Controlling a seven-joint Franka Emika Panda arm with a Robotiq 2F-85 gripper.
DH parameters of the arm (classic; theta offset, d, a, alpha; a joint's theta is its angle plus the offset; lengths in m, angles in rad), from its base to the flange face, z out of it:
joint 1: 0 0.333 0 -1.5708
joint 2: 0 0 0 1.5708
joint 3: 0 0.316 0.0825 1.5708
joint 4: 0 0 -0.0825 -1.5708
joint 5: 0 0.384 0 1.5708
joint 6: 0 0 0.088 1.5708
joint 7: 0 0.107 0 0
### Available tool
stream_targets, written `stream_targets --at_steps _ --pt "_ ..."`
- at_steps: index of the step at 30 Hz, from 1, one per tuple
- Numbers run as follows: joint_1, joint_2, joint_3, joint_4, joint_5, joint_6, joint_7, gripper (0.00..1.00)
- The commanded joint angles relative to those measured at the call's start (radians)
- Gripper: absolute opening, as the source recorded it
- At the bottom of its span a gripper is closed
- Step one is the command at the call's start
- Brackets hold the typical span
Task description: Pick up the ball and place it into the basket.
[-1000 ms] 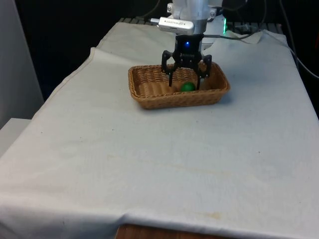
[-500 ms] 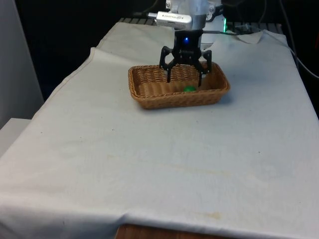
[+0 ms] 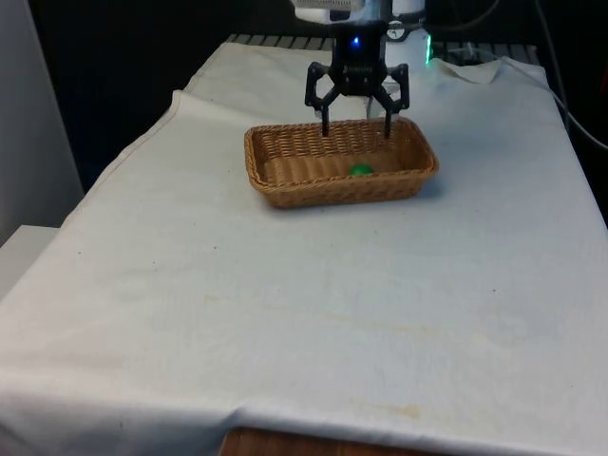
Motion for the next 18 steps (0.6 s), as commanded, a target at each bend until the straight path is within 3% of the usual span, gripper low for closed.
stream_targets --at_steps 1,5,6,7,13,15,18 --pt "0.003 -0.007 -0.013 0.009 -0.033 -0.019 0.023 1.0" --pt "0.005 -0.036 -0.003 0.03 -0.044 -0.054 0.036 1.0" --pt "-0.001 -0.043 0.004 0.019 -0.016 -0.042 0.009 1.0" --pt "0.005 -0.041 0.0 0.036 -0.047 -0.062 0.039 1.0" --pt "0.004 -0.071 0.022 0.078 -0.072 -0.12 0.06 1.0" --pt "0.0 -0.075 0.028 0.079 -0.049 -0.117 0.04 1.0" --pt "0.003 -0.084 0.036 0.109 -0.076 -0.154 0.063 1.0"
